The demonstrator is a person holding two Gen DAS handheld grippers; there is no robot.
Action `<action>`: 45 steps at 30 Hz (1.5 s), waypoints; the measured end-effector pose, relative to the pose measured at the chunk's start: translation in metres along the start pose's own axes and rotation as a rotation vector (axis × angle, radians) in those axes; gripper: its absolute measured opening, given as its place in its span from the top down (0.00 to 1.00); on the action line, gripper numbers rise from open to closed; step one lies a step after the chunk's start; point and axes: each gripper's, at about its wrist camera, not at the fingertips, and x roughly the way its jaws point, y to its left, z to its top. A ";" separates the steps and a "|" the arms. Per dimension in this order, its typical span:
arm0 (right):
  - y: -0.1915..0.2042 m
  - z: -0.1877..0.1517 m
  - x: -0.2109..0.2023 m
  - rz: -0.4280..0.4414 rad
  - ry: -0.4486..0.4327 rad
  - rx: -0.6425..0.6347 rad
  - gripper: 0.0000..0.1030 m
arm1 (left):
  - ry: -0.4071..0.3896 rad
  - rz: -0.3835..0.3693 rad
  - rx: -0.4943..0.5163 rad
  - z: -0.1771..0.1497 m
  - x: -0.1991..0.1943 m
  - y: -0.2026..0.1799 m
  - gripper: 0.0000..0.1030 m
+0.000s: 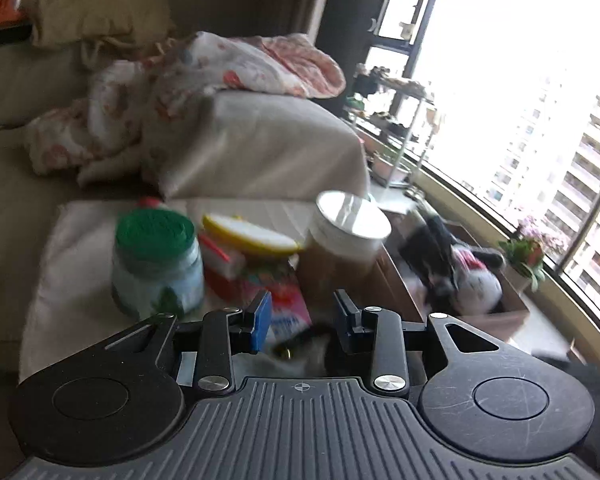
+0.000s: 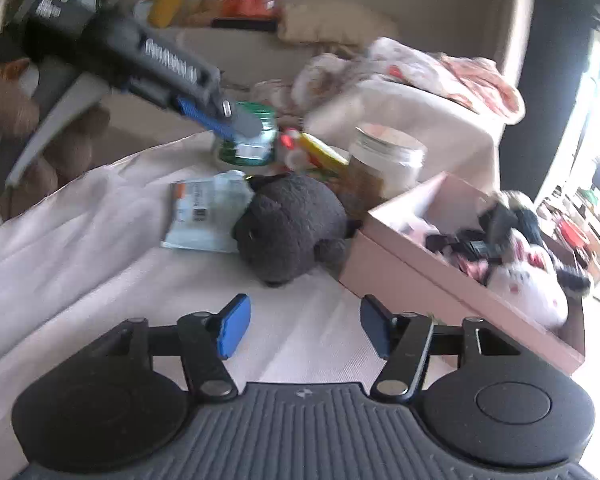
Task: Organize soft objects
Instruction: 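Grasp the black round plush with the right tool and set it beside the box, then grasp the yellow-rimmed round mesh pad with the right tool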
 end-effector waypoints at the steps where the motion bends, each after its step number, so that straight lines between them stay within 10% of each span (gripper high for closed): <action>1: -0.004 -0.005 -0.001 -0.009 -0.010 0.020 0.37 | 0.011 0.010 0.001 0.006 0.003 0.000 0.65; 8: -0.011 -0.022 0.000 -0.029 -0.062 0.042 0.38 | 0.094 0.025 0.046 -0.011 0.024 -0.008 0.64; 13: 0.007 0.026 -0.011 -0.144 -0.188 -0.210 0.59 | 0.093 0.055 -0.033 -0.051 0.021 0.014 0.65; 17: 0.015 0.092 0.032 -0.068 -0.066 -0.273 0.80 | 0.110 0.082 -0.065 -0.061 0.014 0.036 0.65; 24: 0.013 0.178 0.129 -0.009 0.240 -0.257 0.81 | 0.011 0.029 -0.201 -0.073 -0.005 0.073 0.65; 37: 0.053 0.173 0.220 -0.205 0.413 -0.557 0.85 | -0.039 -0.092 -0.270 -0.083 -0.005 0.079 0.65; 45: 0.045 0.203 0.115 -0.083 0.220 -0.352 0.88 | -0.096 -0.037 -0.380 -0.080 -0.020 0.104 0.65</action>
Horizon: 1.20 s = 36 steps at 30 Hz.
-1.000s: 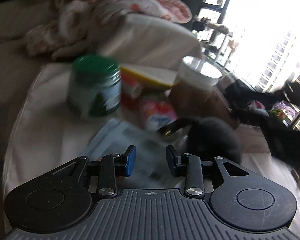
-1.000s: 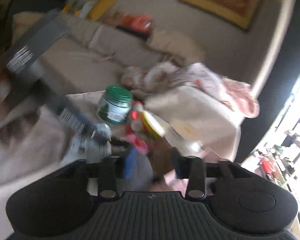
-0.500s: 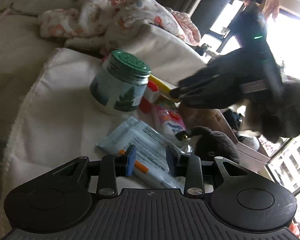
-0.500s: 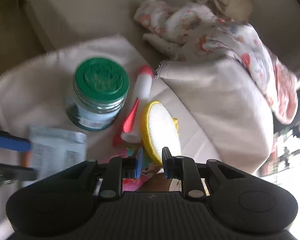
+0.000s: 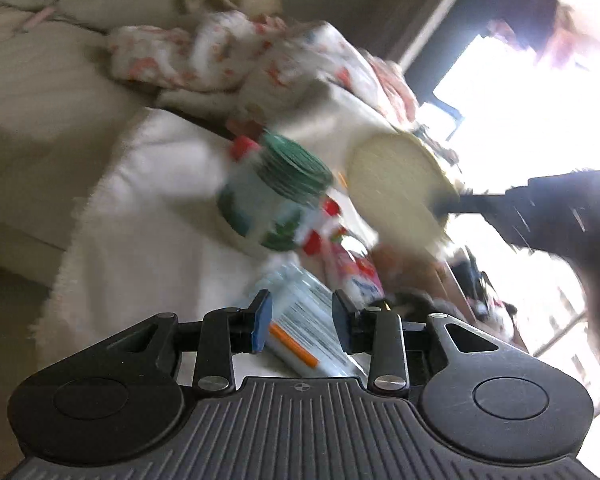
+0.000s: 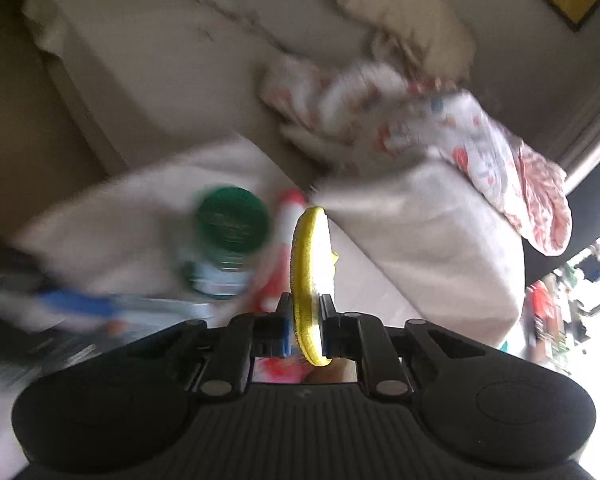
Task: Organize soft objects
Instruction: 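Grasp the yellow-rimmed round mesh pad with the right tool, then lower the mesh pad onto the cloth and open the right tool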
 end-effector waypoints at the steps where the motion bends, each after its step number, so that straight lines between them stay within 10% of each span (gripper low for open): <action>1: 0.005 -0.006 -0.017 0.022 -0.028 -0.002 0.88 | -0.016 0.010 -0.021 0.003 -0.005 0.004 0.65; 7: 0.068 -0.067 -0.065 0.215 -0.070 -0.104 0.82 | -0.049 0.031 -0.105 0.004 -0.035 0.014 0.65; 9: 0.081 -0.082 -0.073 0.265 -0.088 -0.105 0.64 | -0.041 0.048 -0.084 0.001 -0.041 0.008 0.65; 22: 0.044 -0.187 -0.087 0.203 -0.152 0.217 0.39 | 0.208 0.181 0.411 -0.060 -0.020 -0.095 0.64; 32: 0.016 -0.259 -0.057 0.173 -0.111 0.575 0.30 | 0.273 0.238 0.594 -0.091 0.010 -0.140 0.13; 36: 0.013 -0.268 -0.058 0.189 -0.143 0.632 0.22 | 0.270 0.277 0.647 -0.102 0.017 -0.148 0.08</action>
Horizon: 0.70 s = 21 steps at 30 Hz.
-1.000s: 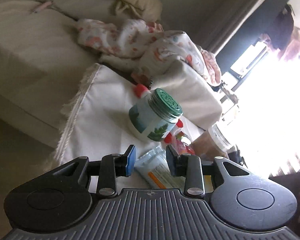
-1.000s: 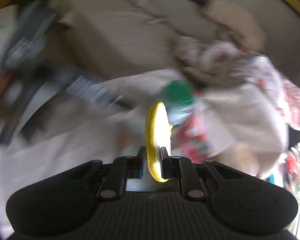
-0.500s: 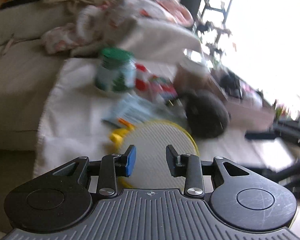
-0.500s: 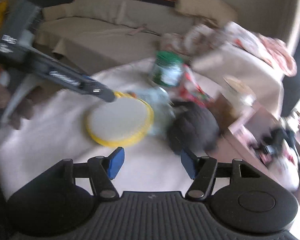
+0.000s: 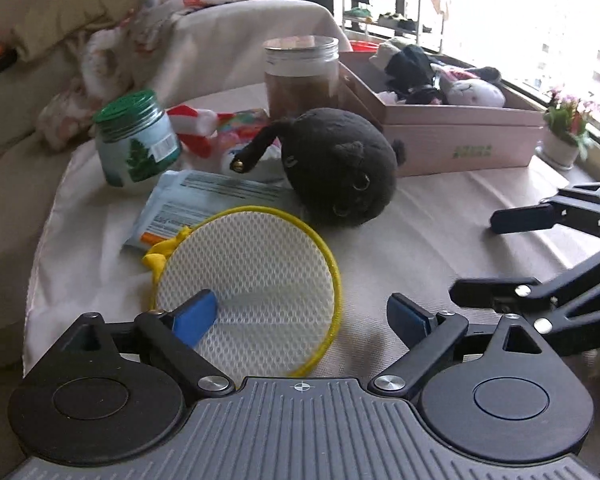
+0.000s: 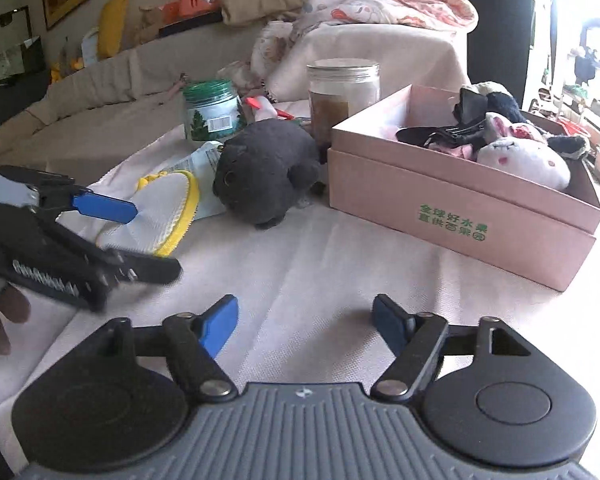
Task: Organize soft objects
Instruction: 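Lower the mesh pad onto the cloth and open the right tool, then reach the left tool to the yellow mesh pad and close on its rim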
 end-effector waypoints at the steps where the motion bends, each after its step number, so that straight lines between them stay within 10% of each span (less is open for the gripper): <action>1: 0.000 0.000 0.001 0.009 0.000 -0.001 0.20 | -0.009 0.008 -0.008 0.000 0.000 0.001 0.08; 11: 0.006 0.003 0.008 0.063 0.042 -0.053 0.00 | -0.070 0.052 -0.229 -0.005 -0.002 0.050 0.08; 21: 0.017 0.003 0.011 0.040 0.076 -0.134 0.00 | -0.112 0.036 -0.330 -0.019 -0.018 0.074 0.09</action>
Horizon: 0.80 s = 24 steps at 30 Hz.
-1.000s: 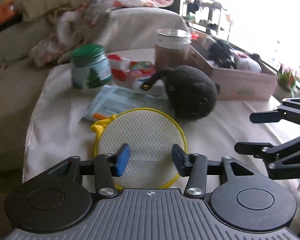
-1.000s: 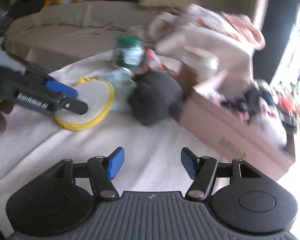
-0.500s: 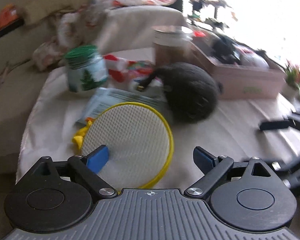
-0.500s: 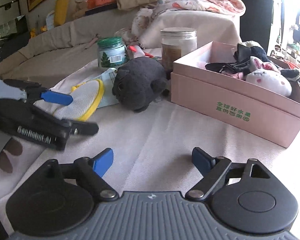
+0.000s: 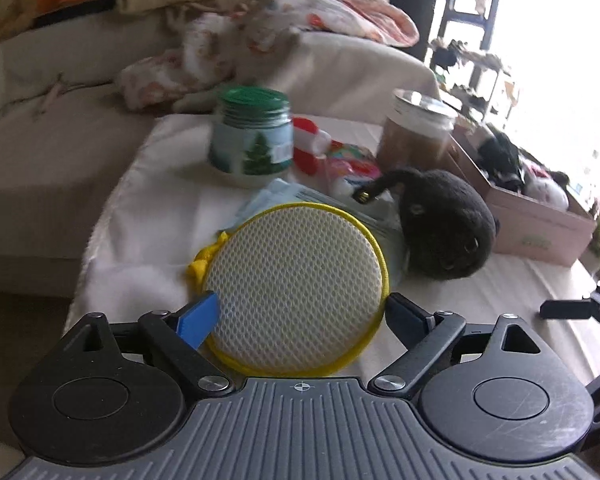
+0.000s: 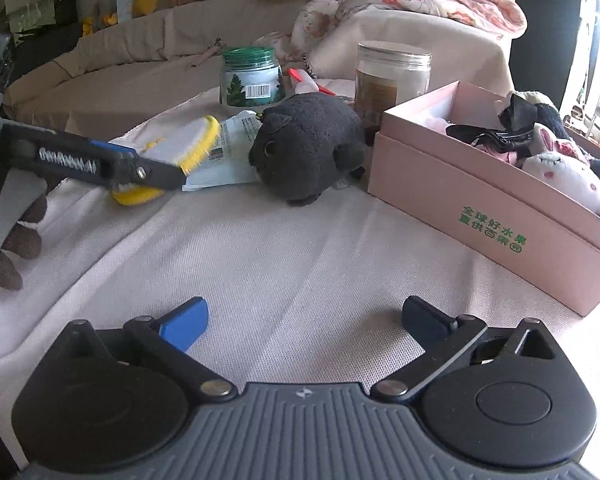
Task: Organize soft objects
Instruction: 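Reach the left tool to the yellow mesh pad and close on its rim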
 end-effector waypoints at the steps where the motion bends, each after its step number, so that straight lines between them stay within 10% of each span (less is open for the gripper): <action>1: 0.000 -0.001 -0.001 0.003 -0.002 0.000 0.00 | -0.002 -0.002 -0.010 -0.001 -0.003 0.003 0.09; 9: 0.000 0.000 -0.001 0.004 -0.002 -0.007 0.00 | 0.013 -0.016 0.165 -0.006 0.000 -0.023 0.10; 13: 0.000 0.000 -0.001 0.003 -0.001 -0.007 0.00 | -0.008 0.108 0.382 -0.019 0.014 -0.053 0.07; 19: 0.001 0.000 -0.001 -0.001 -0.003 -0.006 0.00 | 0.002 0.035 0.368 -0.016 0.016 -0.039 0.08; 22: 0.000 0.000 -0.001 -0.001 -0.002 -0.006 0.00 | -0.015 0.012 0.371 -0.017 0.015 -0.032 0.12; 24: 0.000 0.000 -0.001 -0.001 -0.002 -0.006 0.00 | -0.027 0.035 0.388 -0.016 0.013 -0.033 0.34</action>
